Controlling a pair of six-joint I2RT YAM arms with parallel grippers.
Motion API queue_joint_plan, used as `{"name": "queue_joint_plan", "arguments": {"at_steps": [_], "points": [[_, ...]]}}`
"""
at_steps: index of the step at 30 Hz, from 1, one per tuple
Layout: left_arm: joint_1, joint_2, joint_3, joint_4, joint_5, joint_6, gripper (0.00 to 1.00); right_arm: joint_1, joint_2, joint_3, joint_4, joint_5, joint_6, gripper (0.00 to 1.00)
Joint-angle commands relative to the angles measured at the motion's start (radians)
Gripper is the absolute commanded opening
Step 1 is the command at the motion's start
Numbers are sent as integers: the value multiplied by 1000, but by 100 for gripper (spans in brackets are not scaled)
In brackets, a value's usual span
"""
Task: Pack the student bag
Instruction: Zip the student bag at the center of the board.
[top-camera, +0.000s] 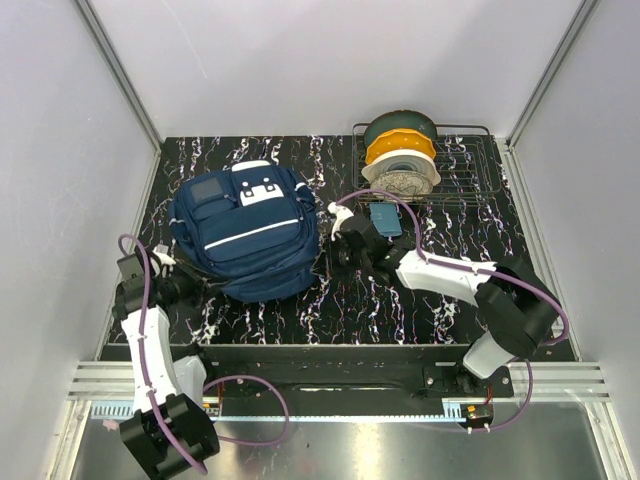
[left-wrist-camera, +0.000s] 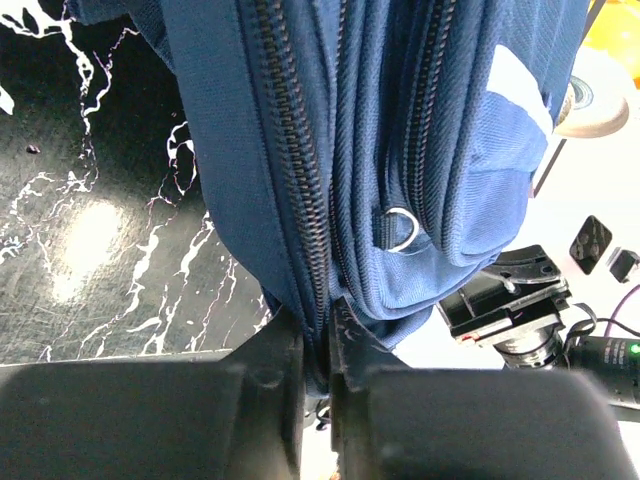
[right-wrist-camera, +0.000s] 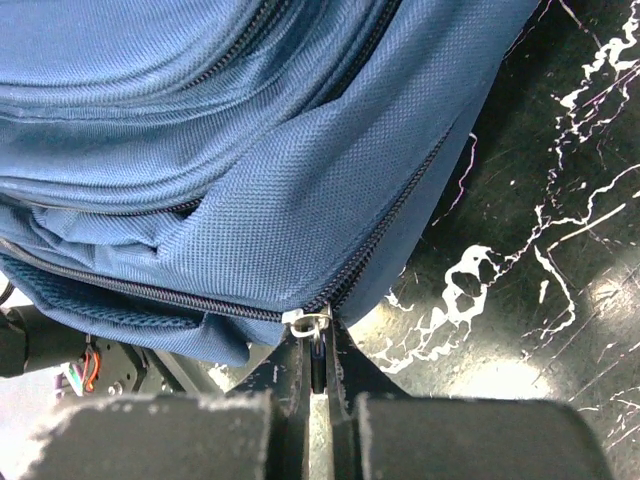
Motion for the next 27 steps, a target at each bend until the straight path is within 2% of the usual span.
{"name": "queue_joint_plan", "arguments": {"at_steps": [1, 3, 5, 8, 12, 14, 20, 23, 24, 26, 27], "points": [[70, 23, 52, 161, -15, 71, 24, -85, 2, 7, -39, 96, -29, 0], [69, 7, 14, 193, 48, 50, 57, -85, 6, 5, -11, 45, -1, 0], [69, -55, -9, 210, 48, 21, 78, -84, 15, 5, -1, 23, 11, 0], [69, -115, -33, 190, 31, -16, 90, -85, 25, -1, 6, 13, 25, 0], [64, -186, -69, 201, 25, -87, 97, -85, 28, -24, 14, 16, 44, 0], [33, -186, -73, 187, 19, -95, 97, -84, 31, -33, 14, 17, 47, 0], [-132, -220, -119, 225, -41, -219, 99, -84, 49, -35, 31, 11, 56, 0], [-241, -238, -145, 280, -107, -317, 99, -84, 51, -30, 31, 7, 62, 0], [-320, -250, -155, 334, -136, -404, 99, -84, 52, -27, 28, 8, 60, 0], [-410, -284, -188, 414, -211, -502, 99, -84, 51, -27, 26, 11, 65, 0], [-509, -284, -195, 469, -242, -562, 99, -81, 49, -27, 25, 11, 68, 0]]}}
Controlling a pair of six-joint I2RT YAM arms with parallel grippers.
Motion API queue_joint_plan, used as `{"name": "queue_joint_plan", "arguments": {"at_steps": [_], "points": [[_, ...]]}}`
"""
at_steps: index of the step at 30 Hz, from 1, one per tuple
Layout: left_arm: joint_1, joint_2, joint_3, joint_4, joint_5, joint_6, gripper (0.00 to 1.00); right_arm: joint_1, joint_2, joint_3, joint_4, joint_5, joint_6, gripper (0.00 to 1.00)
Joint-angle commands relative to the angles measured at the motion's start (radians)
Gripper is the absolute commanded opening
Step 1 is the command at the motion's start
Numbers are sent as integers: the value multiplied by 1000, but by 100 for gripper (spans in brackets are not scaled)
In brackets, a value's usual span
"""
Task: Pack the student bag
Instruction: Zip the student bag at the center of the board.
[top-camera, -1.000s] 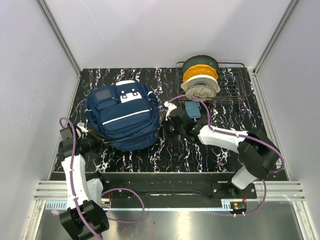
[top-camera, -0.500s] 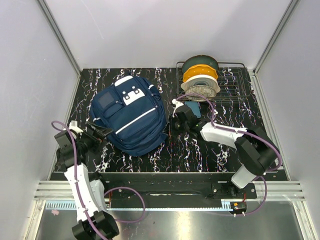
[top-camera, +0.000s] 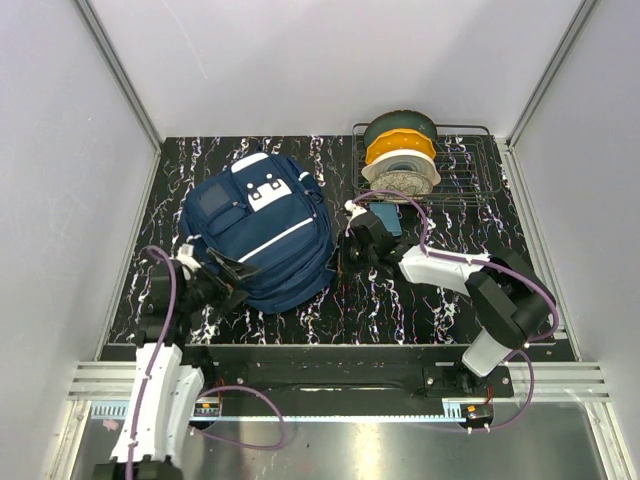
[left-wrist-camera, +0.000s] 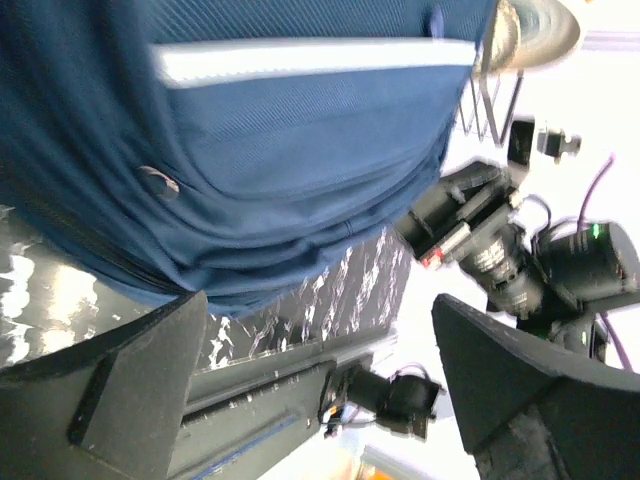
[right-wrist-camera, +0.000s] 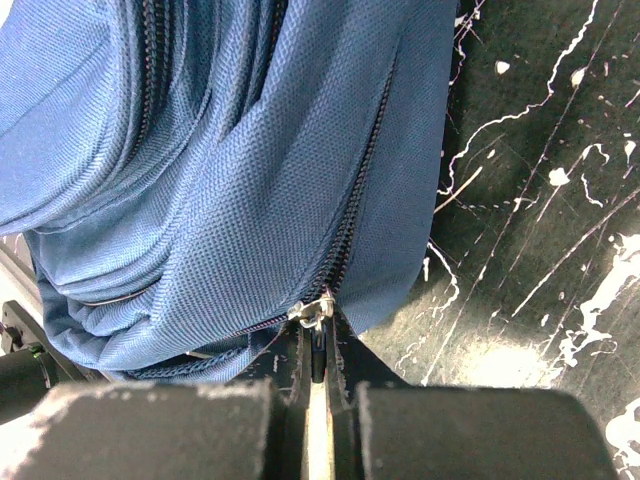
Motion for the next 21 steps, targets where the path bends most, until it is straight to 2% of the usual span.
{"name": "queue_joint_plan", "arguments": {"at_steps": [1, 2, 3, 6, 9, 13, 17, 21], "points": [[-249, -23, -37, 243, -185, -276, 99, 9, -6, 5, 23, 0, 16, 0], [-298, -3, -28, 259, -237, -289, 99, 10, -8, 7, 23, 2, 16, 0], [-395, 20, -17, 280, -265, -308, 99, 13, -8, 7, 21, 2, 16, 0], [-548, 117, 9, 353, -352, -370, 99, 21, -13, 7, 21, 8, 18, 0], [-642, 197, 23, 418, -410, -414, 99, 29, -20, 7, 21, 17, 18, 0], [-698, 274, 37, 449, -469, -476, 99, 42, -46, -2, 20, 35, 19, 0], [-727, 275, 20, 455, -585, -546, 99, 65, -66, -19, 26, 64, 27, 0], [-742, 292, -20, 484, -624, -638, 99, 88, -85, -42, 47, 87, 32, 0]]}}
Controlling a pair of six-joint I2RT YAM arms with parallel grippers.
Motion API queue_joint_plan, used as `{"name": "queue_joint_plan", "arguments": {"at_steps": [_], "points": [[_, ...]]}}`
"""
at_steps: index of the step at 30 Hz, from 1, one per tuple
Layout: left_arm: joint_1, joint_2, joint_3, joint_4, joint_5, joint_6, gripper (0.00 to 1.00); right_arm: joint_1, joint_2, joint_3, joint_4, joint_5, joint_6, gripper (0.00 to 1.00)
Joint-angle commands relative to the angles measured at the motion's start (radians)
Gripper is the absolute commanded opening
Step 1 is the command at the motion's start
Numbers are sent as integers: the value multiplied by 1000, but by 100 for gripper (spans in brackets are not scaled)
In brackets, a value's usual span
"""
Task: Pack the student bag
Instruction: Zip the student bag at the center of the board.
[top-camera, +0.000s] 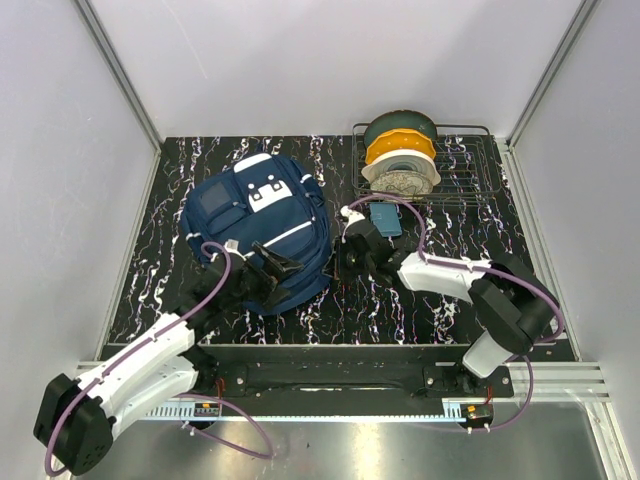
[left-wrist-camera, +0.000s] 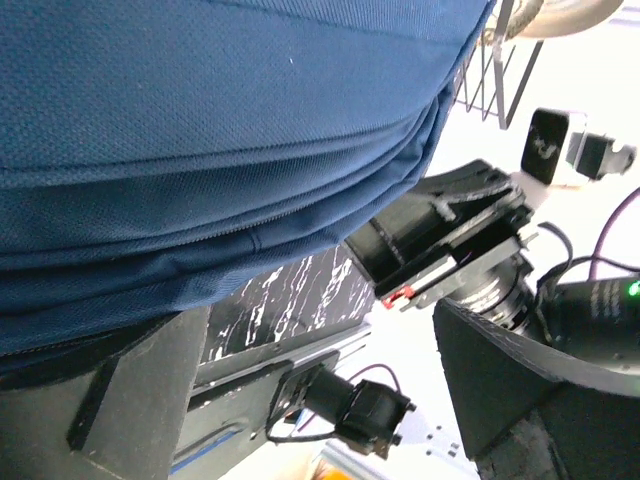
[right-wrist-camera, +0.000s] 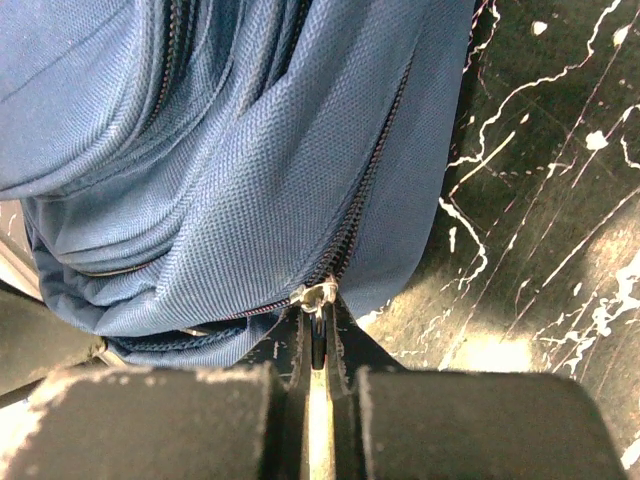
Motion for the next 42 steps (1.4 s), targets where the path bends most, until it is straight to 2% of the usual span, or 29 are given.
{"name": "queue_joint_plan", "arguments": {"at_steps": [1, 6, 11, 21, 25, 27, 32, 35, 36, 38, 39, 42], "points": [[-14, 31, -19, 87, -123, -173, 99, 37, -61, -22, 42, 31, 11, 0], [-40, 91, -8, 95, -105, -181, 99, 83, -55, -23, 68, 37, 7, 0], [-62, 78, -42, 89, -115, -222, 99, 137, -41, -14, 82, 65, 13, 0], [-71, 9, -85, 18, -227, -227, 82, 195, -58, -20, 105, 90, 1, 0], [-70, 5, -83, -2, -270, -212, 67, 219, -62, -28, 119, 91, -6, 0], [-71, -4, -79, -25, -285, -203, 56, 230, -62, -31, 125, 93, -6, 0], [-71, -44, -66, -86, -347, -186, 40, 261, -58, -31, 139, 99, -7, 0], [-70, -80, -63, -126, -381, -172, 24, 272, -50, -28, 143, 99, -4, 0], [-70, -99, -60, -158, -391, -163, 12, 272, -47, -23, 142, 99, -6, 0], [-68, -119, -42, -201, -426, -151, 4, 273, -42, -20, 140, 102, -6, 0], [-67, -144, -34, -254, -440, -140, 0, 275, -41, -17, 140, 102, -6, 0], [-59, -199, -13, -333, -477, -112, 0, 273, -35, -13, 131, 110, -7, 0]]}}
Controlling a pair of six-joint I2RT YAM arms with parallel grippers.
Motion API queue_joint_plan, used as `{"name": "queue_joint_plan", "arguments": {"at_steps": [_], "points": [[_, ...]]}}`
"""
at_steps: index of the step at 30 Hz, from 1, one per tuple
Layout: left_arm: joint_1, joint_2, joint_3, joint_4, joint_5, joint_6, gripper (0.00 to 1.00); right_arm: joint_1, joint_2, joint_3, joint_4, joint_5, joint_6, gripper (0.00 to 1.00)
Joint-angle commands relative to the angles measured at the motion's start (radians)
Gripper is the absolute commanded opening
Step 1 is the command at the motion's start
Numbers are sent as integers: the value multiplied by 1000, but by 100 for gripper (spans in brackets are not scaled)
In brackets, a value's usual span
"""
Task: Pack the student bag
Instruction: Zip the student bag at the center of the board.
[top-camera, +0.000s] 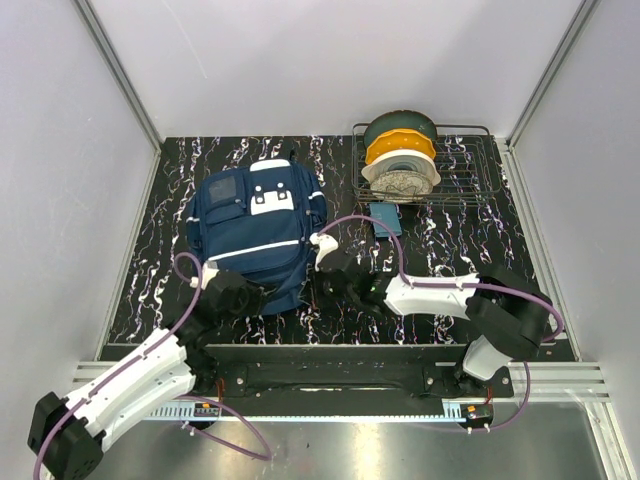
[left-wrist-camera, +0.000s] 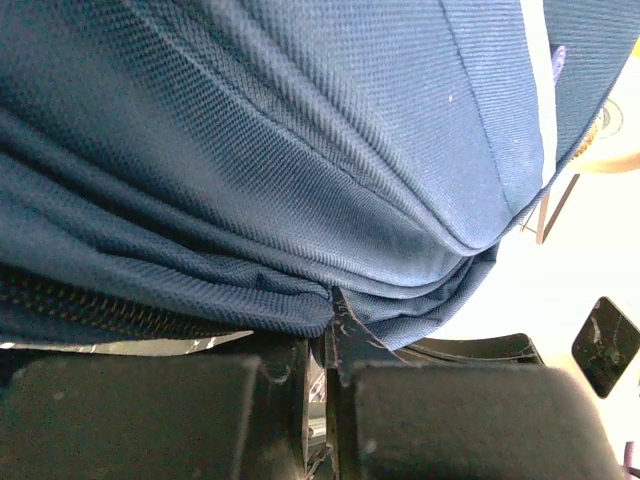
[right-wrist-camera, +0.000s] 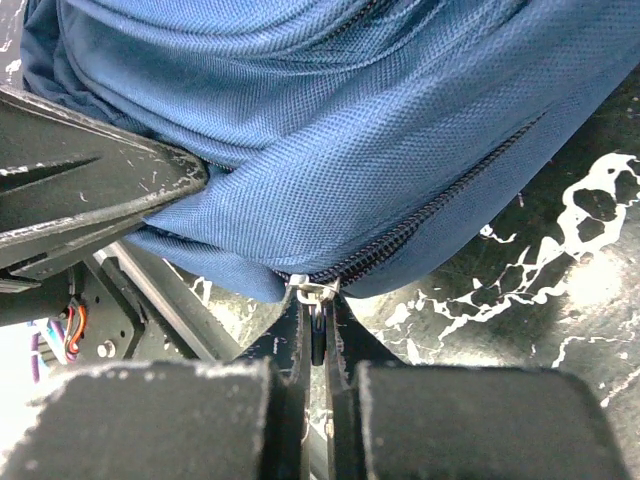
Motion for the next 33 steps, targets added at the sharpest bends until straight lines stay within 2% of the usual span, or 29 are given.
{"name": "queue_joint_plan", "arguments": {"at_steps": [1, 7, 9, 15, 20, 27, 33], "points": [[13, -77, 70, -145, -175, 72, 0, 12, -21, 26, 10, 23, -15, 0], [41, -200, 162, -393, -287, 118, 0, -6, 3, 60, -38, 78, -55, 0], [62, -237, 193, -476, -303, 130, 0, -20, 11, 66, -40, 64, -61, 0], [111, -317, 228, -588, -317, 158, 0, -97, 28, 81, -40, 11, -71, 0], [113, -378, 314, -747, -432, 170, 0, -164, 46, 68, -23, -64, -73, 0], [111, -407, 451, -855, -513, 193, 0, -235, 111, 86, 14, -150, -59, 0], [104, -397, 489, -872, -541, 221, 0, -260, 174, 139, 22, -177, -62, 0]]}}
